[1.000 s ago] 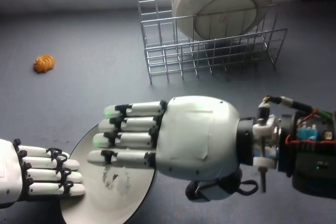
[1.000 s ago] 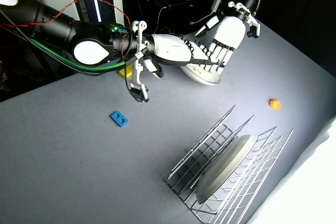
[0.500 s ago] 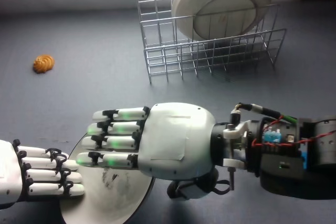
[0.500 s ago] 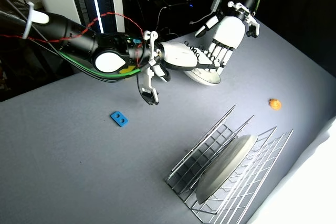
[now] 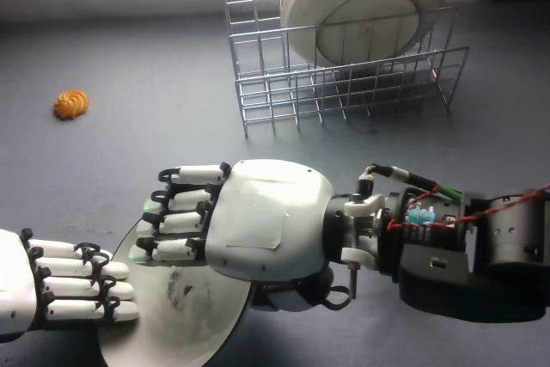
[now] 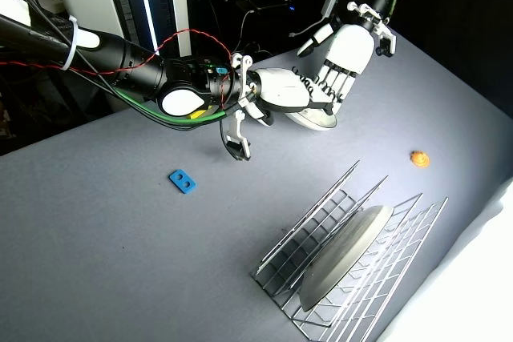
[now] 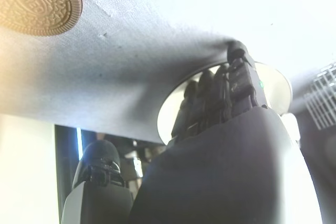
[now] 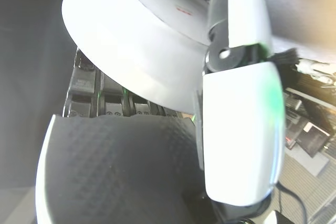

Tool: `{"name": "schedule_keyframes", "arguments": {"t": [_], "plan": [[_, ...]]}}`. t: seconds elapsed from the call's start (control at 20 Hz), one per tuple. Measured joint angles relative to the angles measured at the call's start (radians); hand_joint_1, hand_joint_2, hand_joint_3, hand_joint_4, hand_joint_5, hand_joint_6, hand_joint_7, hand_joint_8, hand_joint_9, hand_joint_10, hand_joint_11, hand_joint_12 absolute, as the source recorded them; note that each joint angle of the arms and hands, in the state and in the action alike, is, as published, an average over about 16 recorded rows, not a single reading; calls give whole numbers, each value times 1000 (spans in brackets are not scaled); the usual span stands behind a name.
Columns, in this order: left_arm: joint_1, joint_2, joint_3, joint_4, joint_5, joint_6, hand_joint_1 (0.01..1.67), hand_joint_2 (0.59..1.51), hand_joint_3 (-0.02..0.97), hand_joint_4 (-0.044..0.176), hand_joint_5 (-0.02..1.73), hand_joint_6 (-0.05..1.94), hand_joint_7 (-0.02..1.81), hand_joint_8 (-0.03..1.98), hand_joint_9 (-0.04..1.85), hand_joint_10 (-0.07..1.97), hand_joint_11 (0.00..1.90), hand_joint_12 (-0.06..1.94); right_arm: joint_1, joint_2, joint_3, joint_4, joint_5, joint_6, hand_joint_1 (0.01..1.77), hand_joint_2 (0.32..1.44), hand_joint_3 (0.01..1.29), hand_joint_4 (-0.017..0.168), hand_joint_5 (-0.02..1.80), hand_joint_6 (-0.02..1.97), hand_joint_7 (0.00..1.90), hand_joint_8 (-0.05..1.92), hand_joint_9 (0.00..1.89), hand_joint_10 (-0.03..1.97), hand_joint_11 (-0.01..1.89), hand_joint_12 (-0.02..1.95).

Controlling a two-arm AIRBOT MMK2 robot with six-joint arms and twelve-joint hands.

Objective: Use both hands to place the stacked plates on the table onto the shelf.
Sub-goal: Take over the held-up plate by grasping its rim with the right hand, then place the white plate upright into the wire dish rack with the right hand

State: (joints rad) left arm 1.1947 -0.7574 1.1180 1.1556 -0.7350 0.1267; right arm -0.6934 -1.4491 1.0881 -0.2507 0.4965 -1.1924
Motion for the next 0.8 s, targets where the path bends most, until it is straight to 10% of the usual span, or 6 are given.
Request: {"name": "schedule_keyframes", "arguments": {"t": [0.35, 0.8], "plan": [[0, 0, -2, -9, 1, -1, 20, 1143, 18, -4, 21, -18, 2, -6, -24, -52, 27, 33, 3, -23, 19, 7, 31, -5, 1166, 998, 16, 4, 639, 222, 679, 167, 733, 17, 413, 1006], [-5, 1, -3, -55, 3, -1, 19, 1142, 18, -6, 26, -17, 17, -6, -17, -51, 20, 12, -1, -29, 28, -4, 72, -10, 1173, 994, 15, 9, 845, 658, 932, 536, 1142, -7, 848, 1021]]}}
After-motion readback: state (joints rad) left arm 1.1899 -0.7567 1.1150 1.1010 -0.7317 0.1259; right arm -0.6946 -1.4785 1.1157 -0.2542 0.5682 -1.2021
